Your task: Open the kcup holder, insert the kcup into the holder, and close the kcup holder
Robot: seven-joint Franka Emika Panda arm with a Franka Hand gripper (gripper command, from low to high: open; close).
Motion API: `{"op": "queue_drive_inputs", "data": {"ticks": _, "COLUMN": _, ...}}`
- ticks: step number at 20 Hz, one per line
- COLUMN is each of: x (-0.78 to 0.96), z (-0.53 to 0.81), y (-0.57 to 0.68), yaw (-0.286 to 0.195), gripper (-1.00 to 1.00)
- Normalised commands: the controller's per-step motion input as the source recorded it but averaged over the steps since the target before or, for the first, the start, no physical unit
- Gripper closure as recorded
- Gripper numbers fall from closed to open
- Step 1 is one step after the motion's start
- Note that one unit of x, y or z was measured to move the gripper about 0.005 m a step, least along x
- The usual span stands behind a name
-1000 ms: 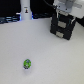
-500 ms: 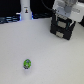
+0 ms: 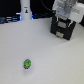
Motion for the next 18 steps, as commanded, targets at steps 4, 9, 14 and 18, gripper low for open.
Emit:
{"op": "queue_drive_inputs", "data": {"ticks": 4, "x": 0.11, "z": 0.19, "y": -0.07, "yaw": 0.010, "gripper": 1.00}}
{"op": "queue_drive_inputs", "data": {"ticks": 9, "x": 0.41, "z": 0.33, "y": -0.24, "yaw": 0.000, "gripper": 1.00}}
{"op": "queue_drive_inputs", "data": {"ticks": 14, "x": 0.70, "z": 0.37, "y": -0.35, "yaw": -0.024, "gripper": 1.00}}
{"op": "queue_drive_inputs", "data": {"ticks": 18, "x": 0.83, "z": 0.39, "y": -0.44, "yaw": -0.033, "gripper": 1.00}}
